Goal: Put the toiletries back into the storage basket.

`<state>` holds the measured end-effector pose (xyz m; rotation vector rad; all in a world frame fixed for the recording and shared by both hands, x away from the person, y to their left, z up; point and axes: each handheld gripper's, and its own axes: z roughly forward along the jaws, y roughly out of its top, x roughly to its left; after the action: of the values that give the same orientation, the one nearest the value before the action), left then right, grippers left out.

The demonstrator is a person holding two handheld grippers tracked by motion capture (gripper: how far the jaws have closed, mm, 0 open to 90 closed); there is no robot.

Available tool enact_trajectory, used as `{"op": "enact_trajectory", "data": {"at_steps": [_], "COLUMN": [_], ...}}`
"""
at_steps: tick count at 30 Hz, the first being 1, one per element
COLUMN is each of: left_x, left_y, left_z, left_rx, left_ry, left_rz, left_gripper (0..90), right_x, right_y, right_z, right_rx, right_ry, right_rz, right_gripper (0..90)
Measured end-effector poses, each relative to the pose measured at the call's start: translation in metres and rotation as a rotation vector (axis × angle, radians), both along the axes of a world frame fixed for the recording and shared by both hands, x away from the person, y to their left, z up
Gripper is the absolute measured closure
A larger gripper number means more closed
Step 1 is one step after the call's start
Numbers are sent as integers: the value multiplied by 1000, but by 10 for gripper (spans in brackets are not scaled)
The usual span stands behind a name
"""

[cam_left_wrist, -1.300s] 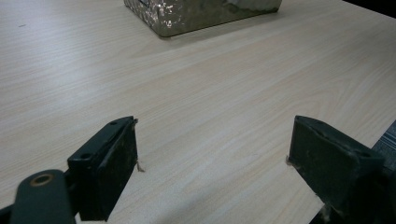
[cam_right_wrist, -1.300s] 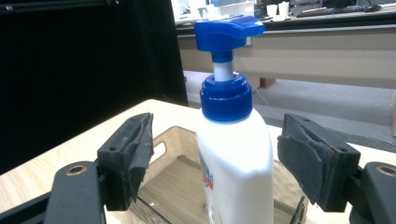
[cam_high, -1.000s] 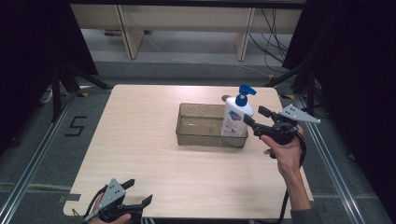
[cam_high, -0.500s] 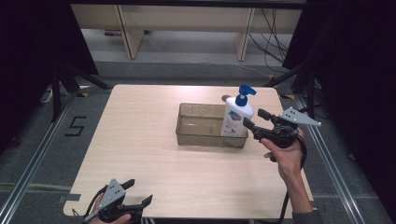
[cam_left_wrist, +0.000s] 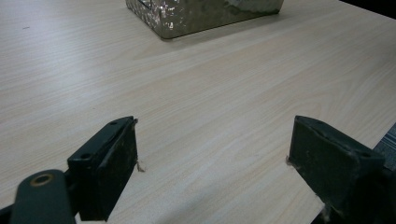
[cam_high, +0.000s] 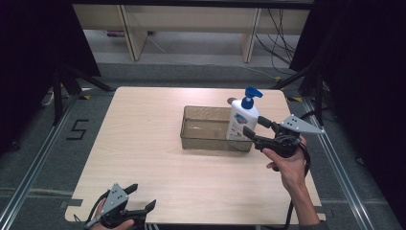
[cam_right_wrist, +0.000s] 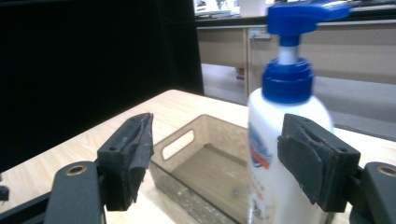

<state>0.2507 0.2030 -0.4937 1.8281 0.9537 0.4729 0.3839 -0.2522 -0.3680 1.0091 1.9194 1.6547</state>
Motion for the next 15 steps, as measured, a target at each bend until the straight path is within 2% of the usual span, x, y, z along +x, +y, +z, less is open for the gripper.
{"op": "enact_trajectory", "data": {"at_steps": [1,2,4,6,7,10,11,13,15], "left_x": [0,0,0,1,1,0,0,0,0], "left_y": [1,0,0,0,0,0,0,1,0], "left_z": [0,0,0,0,0,0,0,0,0], "left_rx": [9,1,-2,8,11,-3,4,2,-2], "left_ry": [1,-2,-1,-5,-11,0,1,-1,0], "left_rz": [-2,0,1,-2,-6,1,0,0,-1], "left_gripper": [149,149,149,149,149,149,149,149,149], "right_x": [-2,-2,-4,-4,-6,-7,-8,-8,-10], "right_y": [2,3,6,7,9,11,12,12,14], "right_z": [0,-1,-2,-4,-5,-9,-10,-12,-13], "right_rx": [-1,-4,0,7,15,7,19,6,20], "right_ry": [14,-2,5,3,22,16,33,14,35], "right_rz": [5,14,10,34,46,52,55,60,68], "right_gripper": [271,269,265,253,248,223,215,203,189]}}
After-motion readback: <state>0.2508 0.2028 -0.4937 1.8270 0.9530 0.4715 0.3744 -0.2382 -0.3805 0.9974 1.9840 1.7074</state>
